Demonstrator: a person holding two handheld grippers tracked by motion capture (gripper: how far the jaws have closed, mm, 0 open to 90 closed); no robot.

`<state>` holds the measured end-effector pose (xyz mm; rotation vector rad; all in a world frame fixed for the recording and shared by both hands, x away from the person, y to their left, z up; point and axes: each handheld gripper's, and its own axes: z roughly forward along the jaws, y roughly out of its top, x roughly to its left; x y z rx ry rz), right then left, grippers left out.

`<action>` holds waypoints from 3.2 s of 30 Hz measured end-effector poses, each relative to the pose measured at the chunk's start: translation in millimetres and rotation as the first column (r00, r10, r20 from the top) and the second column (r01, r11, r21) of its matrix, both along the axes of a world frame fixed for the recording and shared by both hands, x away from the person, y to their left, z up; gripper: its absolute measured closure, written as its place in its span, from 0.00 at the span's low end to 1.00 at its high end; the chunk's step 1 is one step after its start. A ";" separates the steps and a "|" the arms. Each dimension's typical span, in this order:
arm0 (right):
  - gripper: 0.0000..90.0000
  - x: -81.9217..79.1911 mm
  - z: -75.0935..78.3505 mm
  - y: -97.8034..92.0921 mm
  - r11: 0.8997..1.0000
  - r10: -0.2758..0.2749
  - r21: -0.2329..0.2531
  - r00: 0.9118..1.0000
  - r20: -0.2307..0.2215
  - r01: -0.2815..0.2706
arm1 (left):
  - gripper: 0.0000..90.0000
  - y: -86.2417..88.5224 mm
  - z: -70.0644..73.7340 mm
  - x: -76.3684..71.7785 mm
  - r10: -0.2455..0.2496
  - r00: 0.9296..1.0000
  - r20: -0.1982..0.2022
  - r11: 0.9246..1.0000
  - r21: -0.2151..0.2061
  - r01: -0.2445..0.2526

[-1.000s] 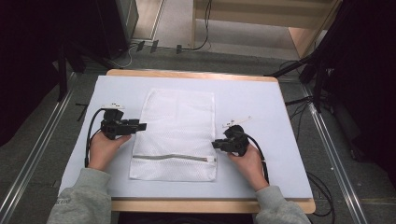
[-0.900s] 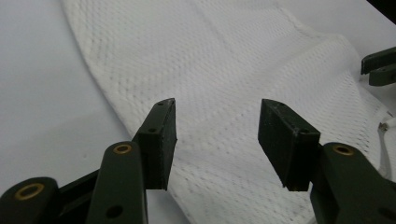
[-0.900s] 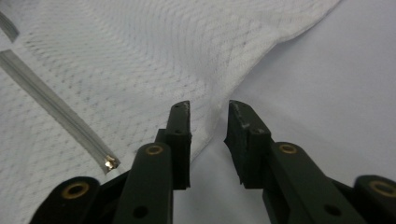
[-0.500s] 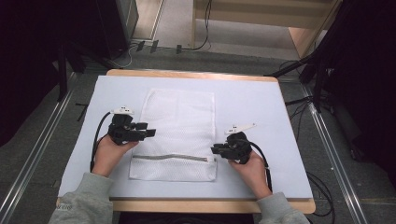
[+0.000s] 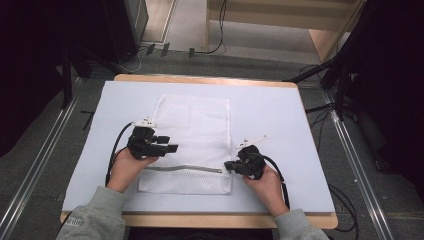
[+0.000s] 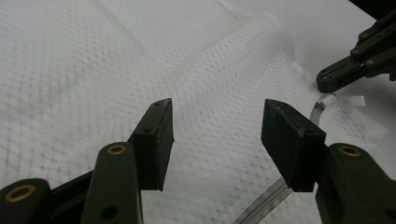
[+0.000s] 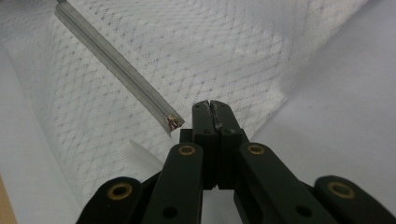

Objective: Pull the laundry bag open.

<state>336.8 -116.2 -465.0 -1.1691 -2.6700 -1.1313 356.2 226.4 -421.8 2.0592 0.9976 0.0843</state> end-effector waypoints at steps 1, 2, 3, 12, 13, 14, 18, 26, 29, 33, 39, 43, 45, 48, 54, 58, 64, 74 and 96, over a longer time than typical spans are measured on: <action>1.00 -1.1 0.2 0.0 1.000 -0.001 -0.001 1.000 -0.007 0.001 | 0.50 -1.9 -0.3 0.2 -0.010 1.000 0.001 1.000 0.001 0.010; 1.00 -1.9 -0.2 -0.5 1.000 0.006 0.000 1.000 0.000 -0.006 | 0.50 -3.1 -0.3 0.2 -0.014 1.000 -0.001 1.000 0.002 0.014; 1.00 -1.9 -0.2 -0.5 1.000 0.006 0.000 1.000 0.000 -0.006 | 0.50 -3.1 -0.3 0.2 -0.014 1.000 -0.001 1.000 0.002 0.014; 1.00 -11.7 -2.6 0.9 1.000 0.016 0.007 1.000 -0.015 -0.016 | 0.50 -21.1 -2.7 2.9 -0.065 0.998 -0.008 0.998 0.007 0.066; 1.00 -12.9 -2.4 1.7 1.000 0.017 0.005 1.000 -0.013 -0.017 | 0.50 -22.7 -2.7 3.5 -0.072 0.997 -0.009 0.997 0.010 0.072; 1.00 -12.9 -2.4 1.7 1.000 0.017 0.005 1.000 -0.013 -0.017 | 0.50 -22.7 -2.7 3.5 -0.072 0.997 -0.009 0.997 0.010 0.072; 1.00 -15.9 -0.3 8.0 1.000 0.021 0.018 1.000 0.010 -0.021 | 0.50 -31.3 -3.2 4.0 -0.095 0.995 -0.012 0.995 0.009 0.095; 1.00 -18.4 3.7 13.1 0.998 0.045 0.041 0.998 0.044 -0.047 | 0.50 -45.0 -3.5 -3.9 -0.134 0.991 -0.011 0.991 -0.003 0.134; 1.00 -18.3 5.0 8.5 0.999 0.031 0.035 0.998 0.052 -0.032 | 0.50 -51.1 -3.8 -6.8 -0.154 0.988 -0.016 0.988 -0.006 0.154; 1.00 -15.4 1.6 3.3 1.000 0.018 0.006 0.999 0.045 -0.018 | 0.50 -58.8 -4.7 -10.6 -0.176 0.984 -0.021 0.984 -0.005 0.176; 1.00 -11.5 -3.3 0.3 1.000 0.019 -0.005 0.999 0.049 -0.019 | 0.51 -66.8 -6.7 -13.8 -0.196 0.980 -0.026 0.981 -0.001 0.196; 1.00 -12.7 -4.5 2.6 1.000 0.028 -0.011 0.997 0.068 -0.027 | 0.52 -70.9 -10.0 -13.6 -0.200 0.979 -0.044 0.980 -0.006 0.200; 0.99 -13.0 -6.1 2.3 0.999 0.044 -0.008 0.995 0.092 -0.043 | 0.53 -72.1 -11.1 -13.7 -0.203 0.978 -0.047 0.979 0.001 0.203; 0.99 -13.2 -7.5 0.9 0.998 0.055 0.000 0.993 0.103 -0.055 | 0.54 -74.3 -12.5 -14.6 -0.201 0.978 -0.053 0.980 0.001 0.201; 0.99 -11.8 -9.3 -1.6 0.997 0.067 0.015 0.992 0.106 -0.069 | 0.62 -83.3 -17.4 -17.8 -0.231 0.969 -0.091 0.973 0.001 0.232; 0.99 -12.1 -9.1 -1.5 0.998 0.066 0.014 0.992 0.107 -0.068 | 0.71 -89.1 -20.8 -18.4 -0.244 0.963 -0.114 0.969 -0.006 0.245; 0.99 -11.6 -9.0 -1.6 0.997 0.068 0.014 0.993 0.101 -0.069 | 0.84 -94.1 -25.9 -18.1 -0.239 0.960 -0.148 0.971 -0.005 0.241; 0.99 -11.6 -8.6 -1.1 0.998 0.066 0.011 0.993 0.102 -0.067 | 0.87 -109.1 -39.8 -17.5 -0.244 0.953 -0.179 0.966 0.040 0.255; 0.99 -13.5 -8.3 0.0 0.998 0.068 -0.002 0.991 0.116 -0.068 | 0.97 -127.4 -49.3 -14.7 -0.256 0.950 -0.181 0.966 -0.020 0.257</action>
